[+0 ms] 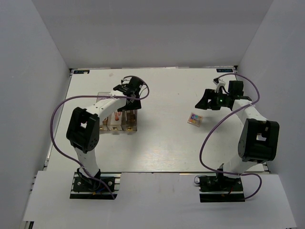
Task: Organize the makeup
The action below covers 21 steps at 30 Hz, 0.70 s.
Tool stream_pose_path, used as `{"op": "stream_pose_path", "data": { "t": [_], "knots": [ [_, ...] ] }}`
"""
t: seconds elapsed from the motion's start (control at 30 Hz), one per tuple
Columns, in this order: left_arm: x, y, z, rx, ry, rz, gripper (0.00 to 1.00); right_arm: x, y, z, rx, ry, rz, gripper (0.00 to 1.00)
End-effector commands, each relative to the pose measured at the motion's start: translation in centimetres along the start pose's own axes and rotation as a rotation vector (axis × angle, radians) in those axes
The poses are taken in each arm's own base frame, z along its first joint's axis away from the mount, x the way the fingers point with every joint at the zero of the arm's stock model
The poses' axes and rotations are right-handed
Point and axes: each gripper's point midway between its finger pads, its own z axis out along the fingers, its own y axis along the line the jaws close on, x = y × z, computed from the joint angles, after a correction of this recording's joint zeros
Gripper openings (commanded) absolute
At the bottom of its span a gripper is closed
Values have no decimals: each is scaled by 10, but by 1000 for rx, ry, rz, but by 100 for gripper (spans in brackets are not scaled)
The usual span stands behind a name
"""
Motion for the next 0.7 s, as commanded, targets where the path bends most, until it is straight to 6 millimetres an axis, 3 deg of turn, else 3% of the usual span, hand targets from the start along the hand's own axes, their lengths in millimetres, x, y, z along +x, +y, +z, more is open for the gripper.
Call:
{"op": "stream_pose_path", "data": {
  "t": [0.0,0.13,0.27,0.3,0.43,0.5,0.53,0.57,0.67],
  "knots": [
    [-27,-3,-23,40,-75,-39,83,-12,15,-3,-81,5,-105,82],
    [-43,0,-45,56,-119,-63,84,-10,18,-1,-120,33,-211,82],
    [-54,-6,-76,164,-152,-79,84,-3,3,3,-73,122,-362,83],
    [-58,-7,-91,213,-174,-87,84,-6,-9,5,-17,154,-417,84],
    [-47,-17,-118,360,-193,-117,85,5,-20,5,33,262,-508,89],
    [-28,-16,-119,388,-160,-142,86,12,-12,9,24,295,-608,89],
    [-29,-12,-131,413,-182,-160,86,18,-14,10,25,313,-626,89],
    [-16,-8,-126,407,-155,-176,87,21,-12,13,20,326,-652,89],
    [-3,-1,-135,444,-155,-194,90,32,-16,24,7,399,-666,89]
  ]
}}
